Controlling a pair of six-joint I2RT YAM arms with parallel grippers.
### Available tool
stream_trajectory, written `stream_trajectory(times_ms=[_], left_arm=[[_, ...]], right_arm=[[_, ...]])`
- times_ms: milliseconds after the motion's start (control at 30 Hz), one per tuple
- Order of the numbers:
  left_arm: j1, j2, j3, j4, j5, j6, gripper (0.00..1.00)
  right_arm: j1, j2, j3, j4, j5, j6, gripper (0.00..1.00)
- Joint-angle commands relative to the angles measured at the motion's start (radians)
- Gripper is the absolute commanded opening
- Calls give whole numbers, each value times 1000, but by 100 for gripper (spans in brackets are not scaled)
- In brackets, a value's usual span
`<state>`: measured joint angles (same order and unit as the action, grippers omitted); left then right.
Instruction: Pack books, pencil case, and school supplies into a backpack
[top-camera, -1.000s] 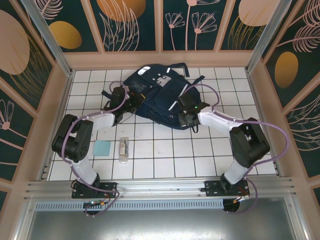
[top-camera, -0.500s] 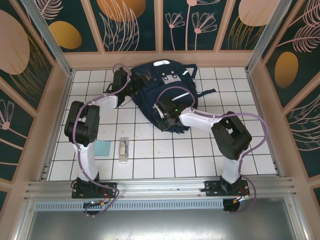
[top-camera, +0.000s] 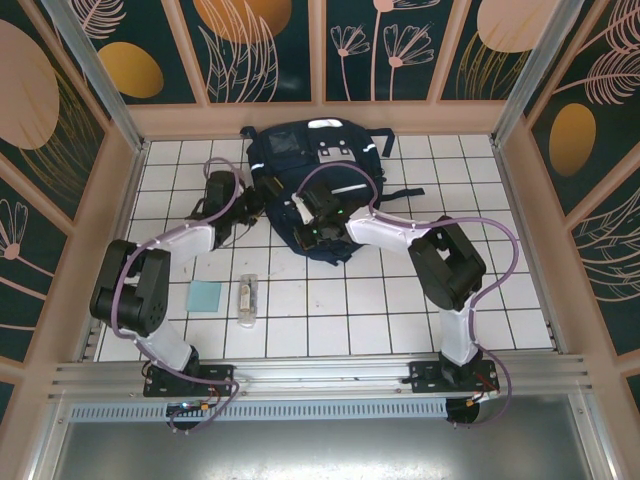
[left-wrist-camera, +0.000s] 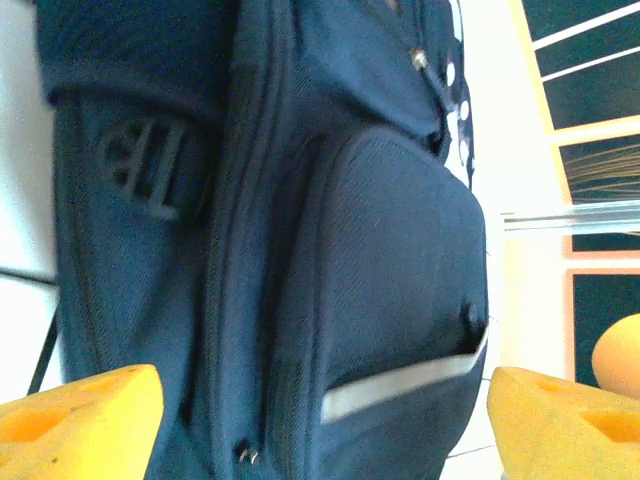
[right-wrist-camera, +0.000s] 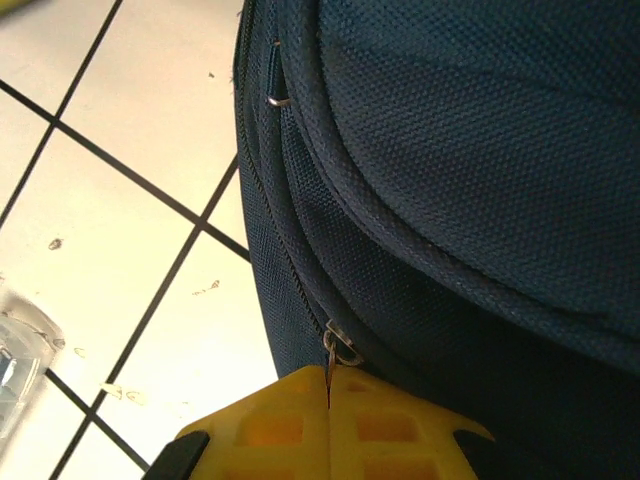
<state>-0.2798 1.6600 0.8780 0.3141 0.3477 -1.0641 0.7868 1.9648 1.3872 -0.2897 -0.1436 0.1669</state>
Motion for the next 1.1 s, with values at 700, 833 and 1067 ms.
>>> stream_trajectory(times_ms=[700,833,1067], left_arm=[[-96,115,-32,230,-30,-125,0],[-96,104,-36,234,-23,-126,0],[-97,74,-40,212,4,-103,0]], right_arm=[[-52,-102,-174,-71,-158,206,0],[-86,-136,-204,-127,-132,200,0],[-145,-180,-207,-206,-34,155,0]])
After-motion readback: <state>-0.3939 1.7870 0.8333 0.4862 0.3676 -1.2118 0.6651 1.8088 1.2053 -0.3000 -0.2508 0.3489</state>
